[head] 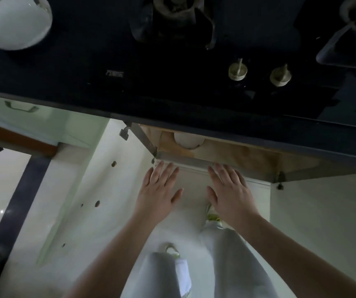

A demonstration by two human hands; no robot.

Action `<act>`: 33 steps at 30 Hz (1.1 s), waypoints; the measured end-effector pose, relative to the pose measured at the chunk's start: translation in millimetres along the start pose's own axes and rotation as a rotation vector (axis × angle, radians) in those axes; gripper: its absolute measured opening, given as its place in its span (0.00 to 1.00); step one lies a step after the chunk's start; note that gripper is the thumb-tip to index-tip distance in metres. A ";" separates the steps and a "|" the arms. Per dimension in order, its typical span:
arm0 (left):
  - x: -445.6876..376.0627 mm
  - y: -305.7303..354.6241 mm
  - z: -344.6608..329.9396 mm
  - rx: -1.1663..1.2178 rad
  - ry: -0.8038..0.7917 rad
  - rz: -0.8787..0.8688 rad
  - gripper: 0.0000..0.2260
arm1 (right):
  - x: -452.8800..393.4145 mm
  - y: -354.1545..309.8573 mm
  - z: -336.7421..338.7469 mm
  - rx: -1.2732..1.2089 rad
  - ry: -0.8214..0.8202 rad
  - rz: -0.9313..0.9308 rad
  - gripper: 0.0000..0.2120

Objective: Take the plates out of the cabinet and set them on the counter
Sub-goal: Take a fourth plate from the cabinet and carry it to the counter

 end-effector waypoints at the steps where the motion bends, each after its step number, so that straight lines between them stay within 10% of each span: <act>1: -8.3 -3.2 -15.8 -0.003 -0.004 -0.002 0.30 | -8.4 4.3 -13.5 0.011 0.000 0.007 0.27; 33: -227.4 -116.1 -418.7 -0.147 0.098 -0.113 0.29 | -248.4 112.1 -409.6 0.196 0.195 0.049 0.29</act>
Point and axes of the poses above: each hand's wrist, its own x-axis away from the middle knuckle, its own z-axis out of the back of the hand, y = z × x, the point moved 1 cm from there along -x, towards the middle knuckle, and after that the axes turned 11 degrees about y, right-handed, at the moved point
